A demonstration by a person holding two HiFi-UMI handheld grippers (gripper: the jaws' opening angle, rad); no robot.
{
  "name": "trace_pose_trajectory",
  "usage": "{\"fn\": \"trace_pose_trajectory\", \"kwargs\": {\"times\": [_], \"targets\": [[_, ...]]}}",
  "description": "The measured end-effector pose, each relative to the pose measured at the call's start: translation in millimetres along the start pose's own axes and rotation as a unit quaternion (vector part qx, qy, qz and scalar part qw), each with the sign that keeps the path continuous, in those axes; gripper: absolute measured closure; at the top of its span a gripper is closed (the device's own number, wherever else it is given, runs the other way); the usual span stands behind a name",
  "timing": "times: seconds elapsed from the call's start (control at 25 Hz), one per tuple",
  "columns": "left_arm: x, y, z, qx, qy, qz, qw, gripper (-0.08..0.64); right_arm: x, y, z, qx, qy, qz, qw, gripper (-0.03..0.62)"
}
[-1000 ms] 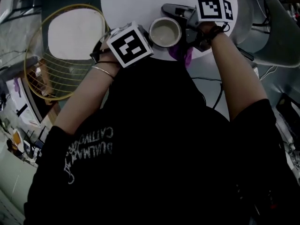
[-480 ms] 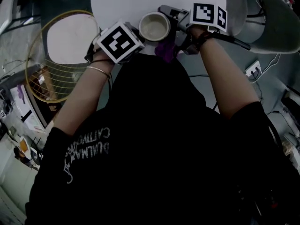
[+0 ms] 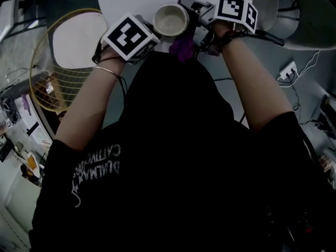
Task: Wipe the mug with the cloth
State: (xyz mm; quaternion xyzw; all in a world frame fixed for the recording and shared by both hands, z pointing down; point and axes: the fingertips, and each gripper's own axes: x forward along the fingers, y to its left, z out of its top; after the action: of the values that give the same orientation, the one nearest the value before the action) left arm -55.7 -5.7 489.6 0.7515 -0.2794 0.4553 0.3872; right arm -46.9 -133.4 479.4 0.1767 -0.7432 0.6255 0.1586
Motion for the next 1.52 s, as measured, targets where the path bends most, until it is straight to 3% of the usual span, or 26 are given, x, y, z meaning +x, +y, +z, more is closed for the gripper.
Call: {"fn": "trace_pose_trajectory", "kwargs": {"times": [0.24, 0.36, 0.76, 1.04, 1.52], "targets": [[3.7, 3.3, 8.3, -0.035, -0.009, 0.008, 0.9993, 0.505, -14.8, -8.4, 10.7, 0.018, -0.095, -0.047, 0.994, 0.574], [3.3, 7.5, 12.0, -0.042, -0.011, 0.006, 0.9991, 0.505, -19.2, -11.4, 12.7, 0.042, -0.12, -0.047, 0.991, 0.574], [3.4, 10.9, 7.4, -0.046, -0.009, -0.001, 0.9989, 0.506, -35.6, -25.0, -13.8, 0.157, -0.162, -0.049, 0.973, 0.574], [-0.4, 22.3, 19.5, -0.029, 0.01, -0.015, 0.9994, 0.505, -40.1, -28.6, -15.0, 0.193, -0.165, -0.075, 0.964, 0.574], [0.7, 7.8, -3.8, -0.004, -0.005, -0.016, 0.9998, 0.504, -46.7, -27.1, -70.7, 0.245, -0.195, -0.08, 0.946, 0.575]]}}
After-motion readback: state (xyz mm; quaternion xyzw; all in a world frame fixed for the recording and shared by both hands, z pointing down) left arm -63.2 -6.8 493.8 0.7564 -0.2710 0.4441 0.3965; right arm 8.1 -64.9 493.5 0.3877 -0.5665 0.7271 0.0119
